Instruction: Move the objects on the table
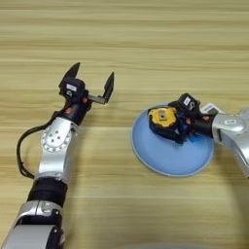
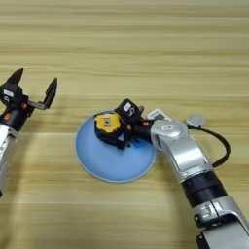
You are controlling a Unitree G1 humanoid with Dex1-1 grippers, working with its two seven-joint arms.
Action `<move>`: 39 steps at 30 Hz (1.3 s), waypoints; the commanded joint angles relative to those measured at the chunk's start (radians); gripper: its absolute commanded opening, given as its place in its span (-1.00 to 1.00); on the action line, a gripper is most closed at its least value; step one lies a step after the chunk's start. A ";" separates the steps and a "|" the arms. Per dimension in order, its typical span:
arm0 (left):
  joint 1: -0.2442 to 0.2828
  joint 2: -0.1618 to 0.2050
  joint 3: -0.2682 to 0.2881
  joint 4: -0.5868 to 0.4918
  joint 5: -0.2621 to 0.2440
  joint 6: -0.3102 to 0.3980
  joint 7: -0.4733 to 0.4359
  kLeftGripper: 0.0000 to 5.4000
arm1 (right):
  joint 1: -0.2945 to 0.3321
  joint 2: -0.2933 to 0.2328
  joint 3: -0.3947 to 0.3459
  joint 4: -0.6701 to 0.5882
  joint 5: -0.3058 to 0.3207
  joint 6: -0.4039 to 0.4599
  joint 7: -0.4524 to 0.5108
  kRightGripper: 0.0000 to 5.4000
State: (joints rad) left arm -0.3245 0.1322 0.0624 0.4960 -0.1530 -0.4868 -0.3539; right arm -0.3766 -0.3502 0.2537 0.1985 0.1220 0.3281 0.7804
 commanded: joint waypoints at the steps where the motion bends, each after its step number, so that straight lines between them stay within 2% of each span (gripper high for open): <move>1: -0.003 0.001 -0.005 0.009 0.017 -0.009 0.003 1.00 | 0.014 -0.005 0.029 0.014 -0.021 0.003 0.023 0.99; 11: -0.003 0.001 -0.006 0.005 0.018 -0.008 0.005 1.00 | 0.019 -0.015 0.054 0.038 -0.055 -0.028 0.038 0.99; 15: -0.004 0.002 -0.005 0.008 0.018 -0.009 0.004 1.00 | 0.017 -0.017 0.062 0.045 -0.066 -0.043 0.044 0.88; 21: -0.007 0.003 -0.005 0.011 0.018 -0.009 0.004 1.00 | 0.023 -0.031 0.072 0.030 -0.072 -0.058 0.075 0.87; 27: -0.010 0.003 -0.005 0.014 0.017 -0.010 0.003 1.00 | 0.002 -0.075 0.112 0.019 -0.101 -0.066 0.134 0.87; 32: -0.004 -0.002 -0.009 0.004 0.019 -0.008 0.007 1.00 | -0.016 -0.134 0.162 0.033 -0.143 -0.103 0.218 0.87; 39: -0.001 -0.002 -0.012 0.004 0.017 -0.008 0.009 1.00 | 0.012 -0.219 0.151 -0.033 -0.113 -0.138 0.317 0.87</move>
State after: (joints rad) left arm -0.3253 0.1305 0.0543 0.5026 -0.1525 -0.4875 -0.3482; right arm -0.4189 -0.5128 0.3882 0.1759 0.0188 0.1829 1.0417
